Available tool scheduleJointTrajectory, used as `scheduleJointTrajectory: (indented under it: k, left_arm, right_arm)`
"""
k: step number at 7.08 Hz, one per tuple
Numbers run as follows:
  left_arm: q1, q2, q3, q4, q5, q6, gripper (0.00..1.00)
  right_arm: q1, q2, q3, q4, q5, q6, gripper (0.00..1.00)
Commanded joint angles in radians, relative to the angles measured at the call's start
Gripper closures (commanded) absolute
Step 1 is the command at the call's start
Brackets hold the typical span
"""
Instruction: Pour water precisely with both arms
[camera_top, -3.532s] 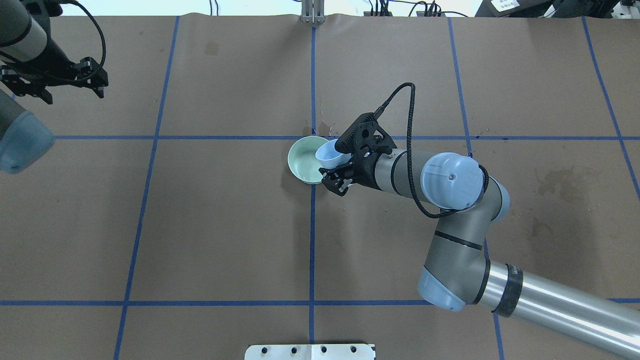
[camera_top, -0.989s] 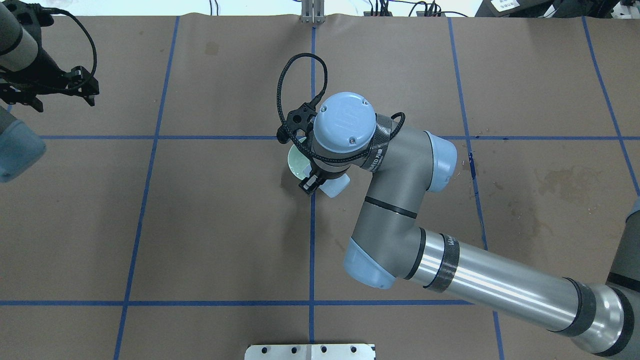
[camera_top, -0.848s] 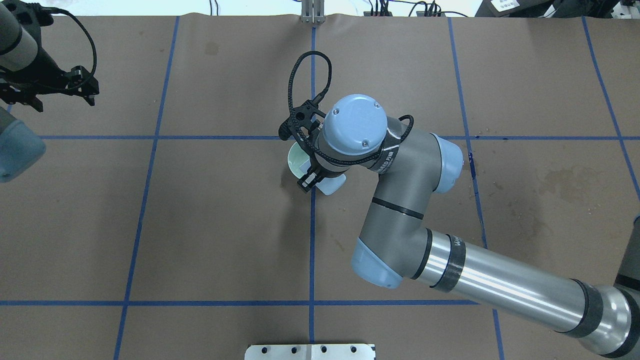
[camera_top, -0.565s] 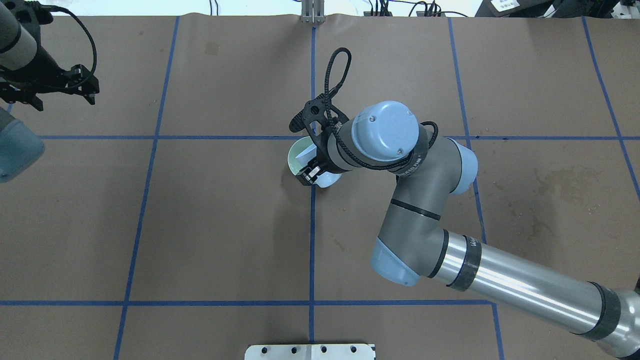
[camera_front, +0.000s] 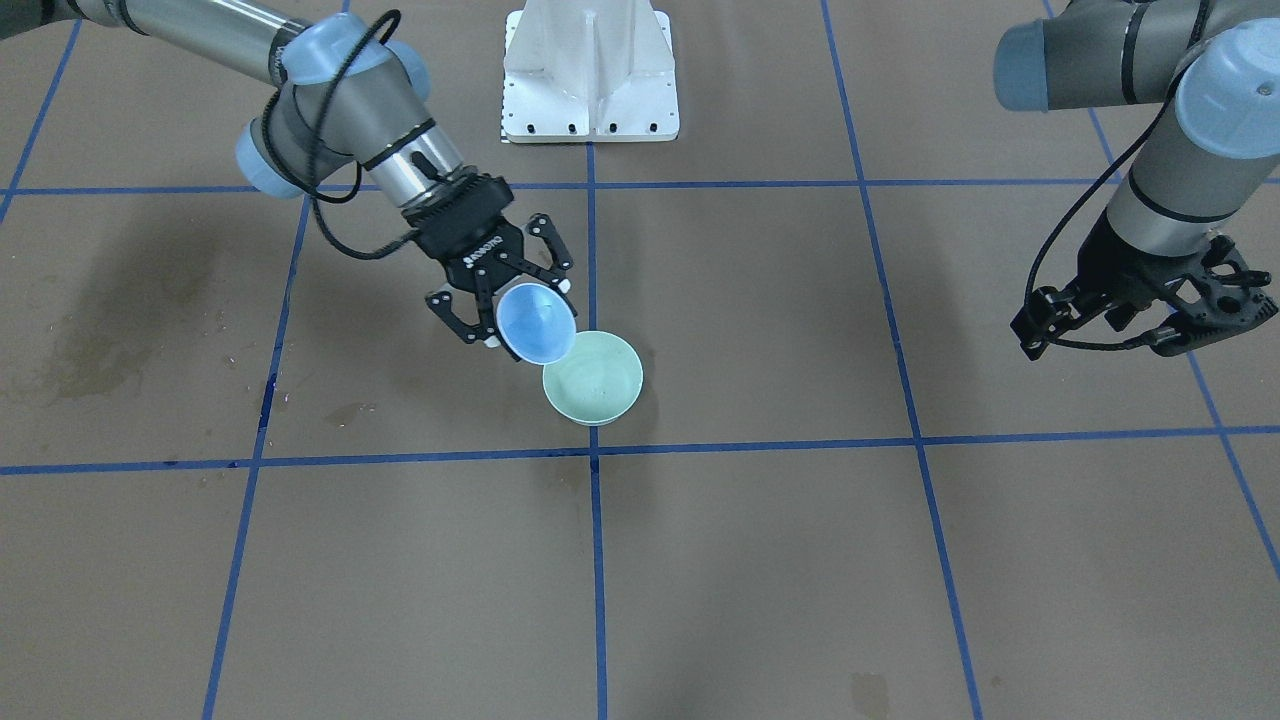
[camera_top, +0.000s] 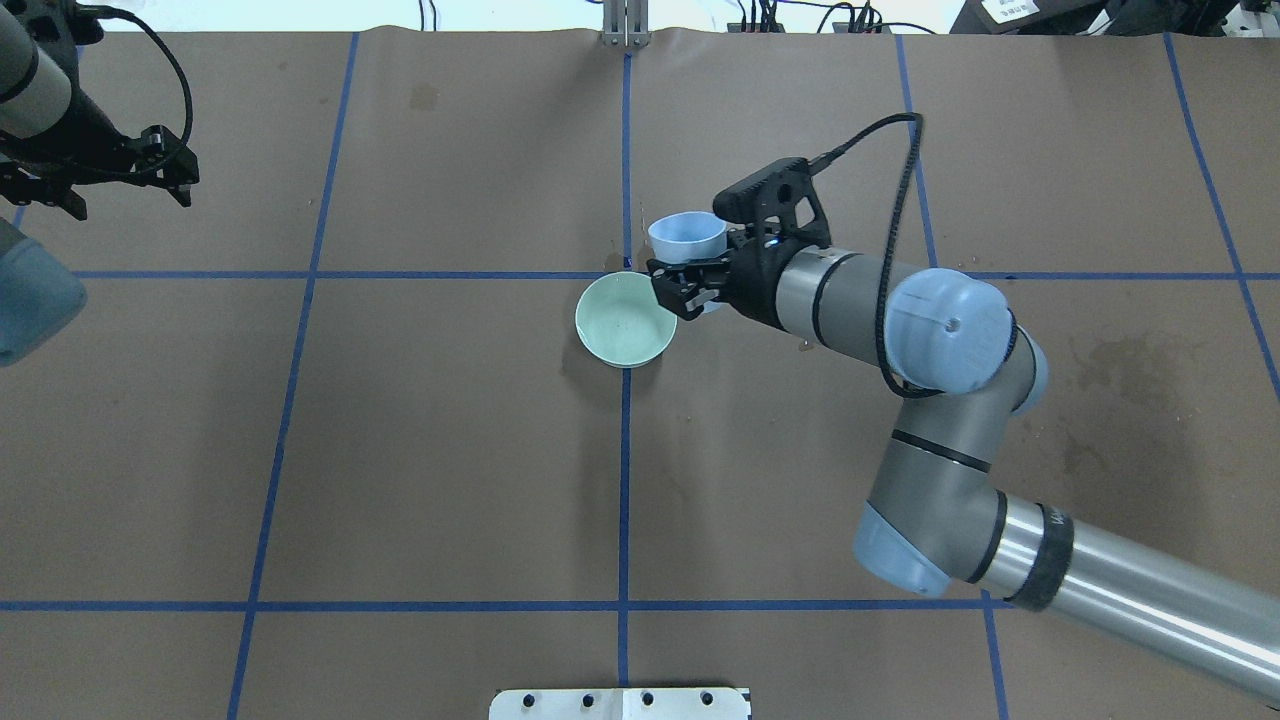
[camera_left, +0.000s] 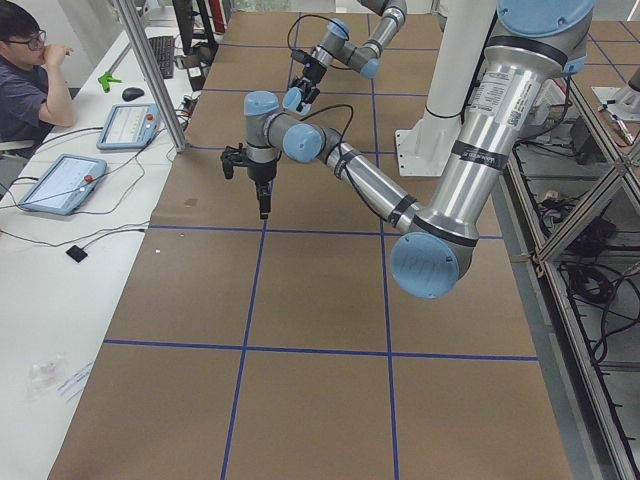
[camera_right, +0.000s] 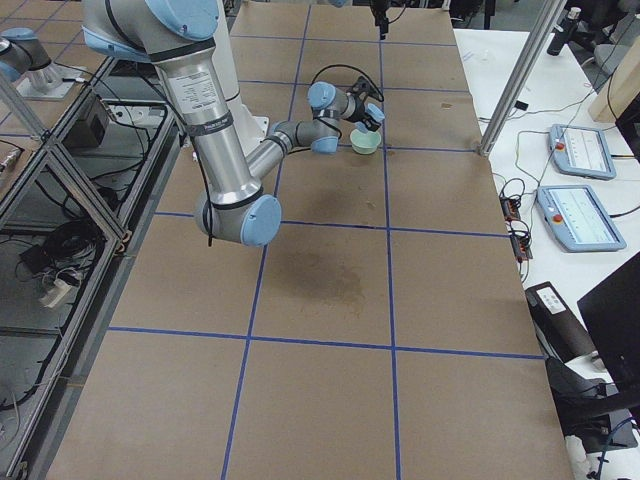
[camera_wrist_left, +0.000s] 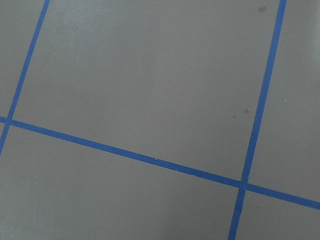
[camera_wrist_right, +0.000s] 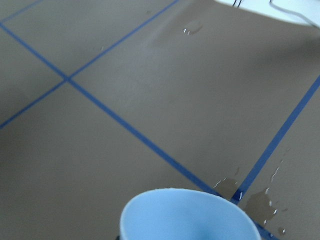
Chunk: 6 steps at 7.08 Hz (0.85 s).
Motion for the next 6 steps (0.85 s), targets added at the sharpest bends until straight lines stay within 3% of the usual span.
scheduleJointTrajectory:
  k: [1,2,3,5,6]
  left_arm:
    - [0.000,0.001,-0.028,0.002,0.001,-0.008,0.00]
    - [0.000,0.001,-0.037,0.004,0.001,-0.010,0.00]
    - [0.000,0.000,-0.045,0.004,0.001,-0.010,0.00]
    - [0.001,-0.015,-0.071,0.057,0.003,-0.010,0.00]
    - [0.003,-0.016,-0.092,0.074,0.004,-0.010,0.00]
  right_arm:
    - [-0.046,-0.182,0.077,0.059,-0.407,0.131,1.00]
    - [-0.085,-0.223,0.069,0.057,-0.662,0.146,1.00]
    - [-0.093,-0.312,0.054,0.057,-0.763,0.230,1.00]
    - [-0.091,-0.459,-0.014,0.057,-0.888,0.345,1.00]
    - [-0.088,-0.516,-0.056,0.057,-0.890,0.440,1.00]
